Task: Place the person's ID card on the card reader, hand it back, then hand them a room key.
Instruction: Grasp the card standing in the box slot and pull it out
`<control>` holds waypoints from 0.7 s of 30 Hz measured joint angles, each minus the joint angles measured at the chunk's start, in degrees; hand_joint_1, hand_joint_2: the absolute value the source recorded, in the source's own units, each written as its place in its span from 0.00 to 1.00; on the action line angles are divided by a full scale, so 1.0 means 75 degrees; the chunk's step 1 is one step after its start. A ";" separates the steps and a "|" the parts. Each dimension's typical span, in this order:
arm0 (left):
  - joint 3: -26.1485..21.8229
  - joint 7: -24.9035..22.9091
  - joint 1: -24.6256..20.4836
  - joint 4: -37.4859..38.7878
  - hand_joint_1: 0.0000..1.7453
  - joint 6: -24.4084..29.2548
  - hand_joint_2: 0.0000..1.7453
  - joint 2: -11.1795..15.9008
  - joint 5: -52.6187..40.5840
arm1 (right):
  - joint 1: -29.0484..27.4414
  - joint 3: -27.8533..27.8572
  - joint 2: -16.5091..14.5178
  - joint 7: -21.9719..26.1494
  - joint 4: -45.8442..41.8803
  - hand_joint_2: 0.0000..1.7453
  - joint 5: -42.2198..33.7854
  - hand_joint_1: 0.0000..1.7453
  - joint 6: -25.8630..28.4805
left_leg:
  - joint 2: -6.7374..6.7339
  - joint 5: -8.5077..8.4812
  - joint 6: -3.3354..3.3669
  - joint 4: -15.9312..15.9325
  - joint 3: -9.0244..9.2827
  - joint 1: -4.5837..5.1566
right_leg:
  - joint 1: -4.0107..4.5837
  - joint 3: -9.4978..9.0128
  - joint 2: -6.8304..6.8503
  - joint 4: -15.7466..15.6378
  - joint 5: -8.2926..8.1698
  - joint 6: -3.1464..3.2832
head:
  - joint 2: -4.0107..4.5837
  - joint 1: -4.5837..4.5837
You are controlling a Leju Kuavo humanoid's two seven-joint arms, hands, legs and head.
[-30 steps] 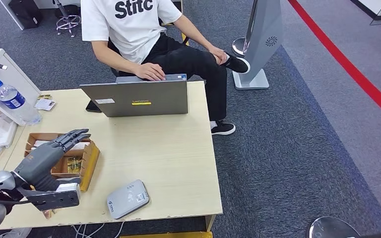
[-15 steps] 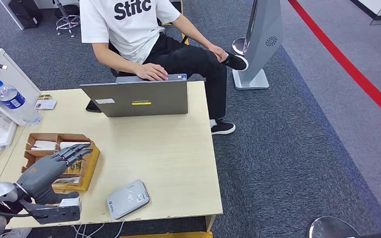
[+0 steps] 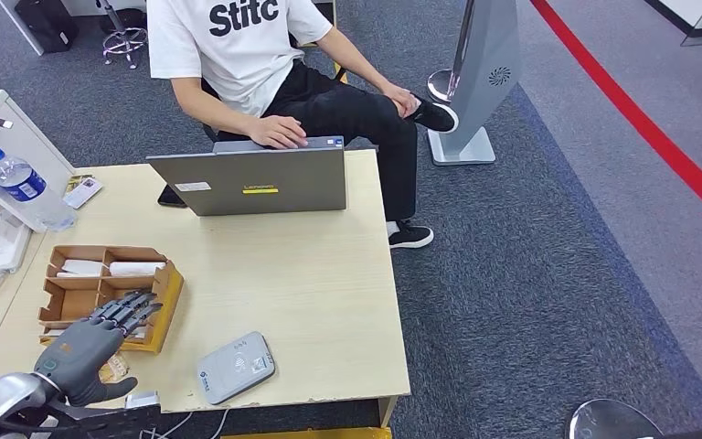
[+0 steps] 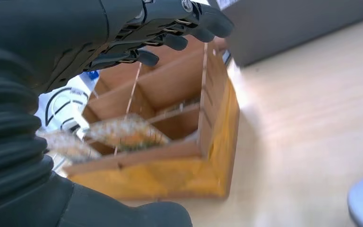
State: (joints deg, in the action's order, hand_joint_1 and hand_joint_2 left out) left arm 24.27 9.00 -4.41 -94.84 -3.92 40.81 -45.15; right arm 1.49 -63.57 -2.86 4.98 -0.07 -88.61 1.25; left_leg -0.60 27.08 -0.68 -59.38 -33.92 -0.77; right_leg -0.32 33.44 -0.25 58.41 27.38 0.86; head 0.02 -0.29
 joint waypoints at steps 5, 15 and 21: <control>-0.0115 -0.0049 0.0387 0.0173 0.00 0.0101 1.00 -0.0023 -0.0178 | -0.0025 -0.0012 0.0000 0.0016 0.0000 1.00 0.0000 0.00 0.0009 | 0.0003 0.0000 0.0000 0.0000 -0.0001 0.0000 | 0.0000 -0.0001 0.0002 0.0000 0.0001 0.0000 | -0.0001 -0.0001; -0.0313 -0.0203 0.0624 0.0370 0.00 0.0405 1.00 -0.0105 -0.0894 | -0.0029 -0.0080 -0.0001 0.0047 0.0000 1.00 0.0000 0.00 0.0018 | 0.0012 -0.0001 0.0000 0.0001 0.0000 -0.0001 | 0.0000 -0.0004 0.0008 0.0000 0.0000 0.0000 | 0.0000 0.0000; -0.0414 -0.0330 0.0630 0.0469 0.00 0.0749 1.00 -0.0263 -0.1327 | -0.0033 -0.0083 -0.0009 0.0047 0.0000 1.00 0.0000 0.00 0.0058 | 0.0016 -0.0001 0.0000 0.0001 -0.0002 0.0000 | 0.0000 -0.0004 0.0011 0.0000 0.0001 0.0000 | 0.0000 -0.0001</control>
State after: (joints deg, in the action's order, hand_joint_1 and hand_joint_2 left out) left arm 21.16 6.53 0.31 -91.32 1.70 38.83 -55.10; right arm 1.24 -64.19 -2.93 5.33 -0.07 -88.61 1.68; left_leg -0.48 27.08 -0.68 -59.38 -33.93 -0.77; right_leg -0.32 33.41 -0.17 58.41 27.39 0.87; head 0.02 -0.30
